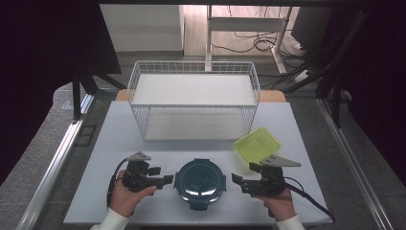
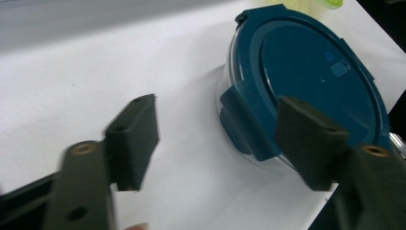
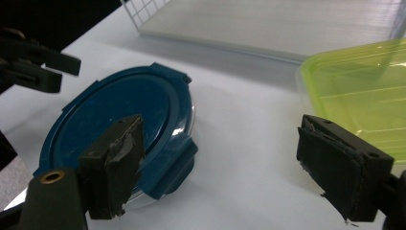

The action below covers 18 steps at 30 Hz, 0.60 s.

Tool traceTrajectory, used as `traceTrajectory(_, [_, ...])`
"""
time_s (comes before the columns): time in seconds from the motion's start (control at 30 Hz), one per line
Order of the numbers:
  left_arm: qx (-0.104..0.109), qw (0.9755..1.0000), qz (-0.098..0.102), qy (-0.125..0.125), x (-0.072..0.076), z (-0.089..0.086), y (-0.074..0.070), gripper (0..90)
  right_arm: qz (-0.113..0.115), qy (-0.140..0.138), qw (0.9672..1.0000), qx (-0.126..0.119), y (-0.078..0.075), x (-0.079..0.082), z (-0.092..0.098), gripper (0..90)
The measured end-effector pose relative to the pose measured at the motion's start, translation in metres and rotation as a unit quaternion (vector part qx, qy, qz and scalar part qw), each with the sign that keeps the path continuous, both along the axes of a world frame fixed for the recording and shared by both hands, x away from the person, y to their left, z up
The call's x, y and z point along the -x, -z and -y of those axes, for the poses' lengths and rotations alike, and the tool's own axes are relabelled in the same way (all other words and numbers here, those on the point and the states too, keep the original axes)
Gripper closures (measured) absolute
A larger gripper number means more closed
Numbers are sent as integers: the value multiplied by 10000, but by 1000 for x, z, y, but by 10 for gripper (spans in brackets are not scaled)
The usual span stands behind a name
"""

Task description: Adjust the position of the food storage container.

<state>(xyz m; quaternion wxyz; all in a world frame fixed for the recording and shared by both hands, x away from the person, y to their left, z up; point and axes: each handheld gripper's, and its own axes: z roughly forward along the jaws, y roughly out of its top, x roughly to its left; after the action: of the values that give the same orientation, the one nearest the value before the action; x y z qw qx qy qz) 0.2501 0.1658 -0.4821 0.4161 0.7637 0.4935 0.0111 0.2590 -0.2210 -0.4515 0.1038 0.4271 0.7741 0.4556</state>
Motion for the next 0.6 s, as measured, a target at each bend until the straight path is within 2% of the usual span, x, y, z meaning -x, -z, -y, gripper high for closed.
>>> traceTrajectory(0.17, [25, 10000, 1, 55, 2, 4, -4, 234, -94, -186, 9998, 65, 3, 2, -10, 160])
traceTrajectory(0.37, [61, 10000, -40, 51, 1, 4, -3, 207, -193, -261, 9994, 146, 8, 2, -14, 156])
traceTrajectory(0.6, [131, 9999, -107, 24, -1, 3, 1, 183, -362, -381, 9986, -25, 13, 2, -20, 154])
